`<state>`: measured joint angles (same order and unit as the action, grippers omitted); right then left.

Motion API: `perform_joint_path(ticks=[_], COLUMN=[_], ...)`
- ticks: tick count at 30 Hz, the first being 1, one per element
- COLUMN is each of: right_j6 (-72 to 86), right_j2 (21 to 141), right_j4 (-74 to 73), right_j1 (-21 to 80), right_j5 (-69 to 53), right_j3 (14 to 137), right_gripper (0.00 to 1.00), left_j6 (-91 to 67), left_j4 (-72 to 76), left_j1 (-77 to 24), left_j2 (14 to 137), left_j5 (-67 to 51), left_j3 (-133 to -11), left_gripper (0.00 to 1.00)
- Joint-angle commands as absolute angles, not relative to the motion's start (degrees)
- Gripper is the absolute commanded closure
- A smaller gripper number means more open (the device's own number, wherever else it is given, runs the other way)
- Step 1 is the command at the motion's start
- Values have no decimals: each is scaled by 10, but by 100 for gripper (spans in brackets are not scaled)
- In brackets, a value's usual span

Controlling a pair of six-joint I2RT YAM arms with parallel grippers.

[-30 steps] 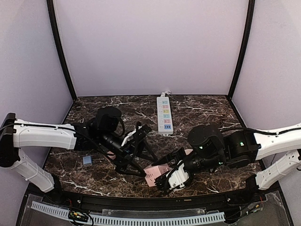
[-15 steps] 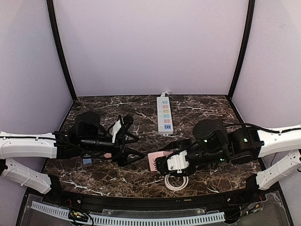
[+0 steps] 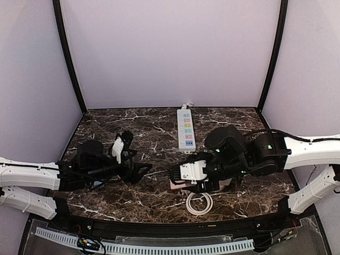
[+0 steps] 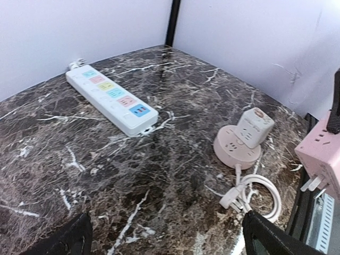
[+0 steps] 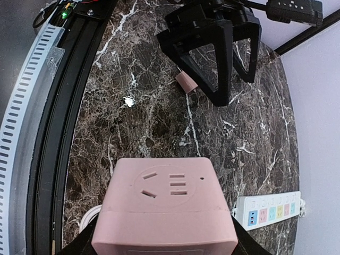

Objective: Insert the plug

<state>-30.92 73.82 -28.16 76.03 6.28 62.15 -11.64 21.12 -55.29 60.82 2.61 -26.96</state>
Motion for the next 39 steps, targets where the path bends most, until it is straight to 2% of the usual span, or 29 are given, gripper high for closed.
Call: perform_joint_path(ticks=[1,6,14,30,39], right_j6=[-253,-214,-190,-179,-205], right_j2=[766,831,928,1029,1016], right_j4=[-352,-431,-525,-643,-667], right_j1=[732,701,668,645,619], right_j5=[21,2,-21,13,52], right_j3=[692,770,845,929,950], right_gripper=[100,100,100,100,100], left_j6=[-148,-162,-146,-134,-130], left_j4=[235,229,220,201,215], left_j1=[-552,-553,-553,-553,-553], left_j2=[596,598,588,500,497], left_j5=[135,203,216,247,237], left_j3=[-244,-231,-206,-166,-160], left_gripper=[1,1,1,1,1])
